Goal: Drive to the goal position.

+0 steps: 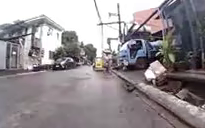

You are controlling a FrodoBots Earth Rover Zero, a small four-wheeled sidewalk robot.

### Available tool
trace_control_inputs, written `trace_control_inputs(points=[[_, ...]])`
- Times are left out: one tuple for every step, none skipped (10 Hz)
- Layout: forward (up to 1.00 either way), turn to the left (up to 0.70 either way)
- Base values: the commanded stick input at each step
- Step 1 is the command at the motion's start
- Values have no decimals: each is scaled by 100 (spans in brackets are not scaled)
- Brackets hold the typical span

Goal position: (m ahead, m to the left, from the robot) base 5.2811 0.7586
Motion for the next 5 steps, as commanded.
trace_control_inputs(points=[[100, 0], [100, 18], [100, 27], [100, 27], [100, 3]])
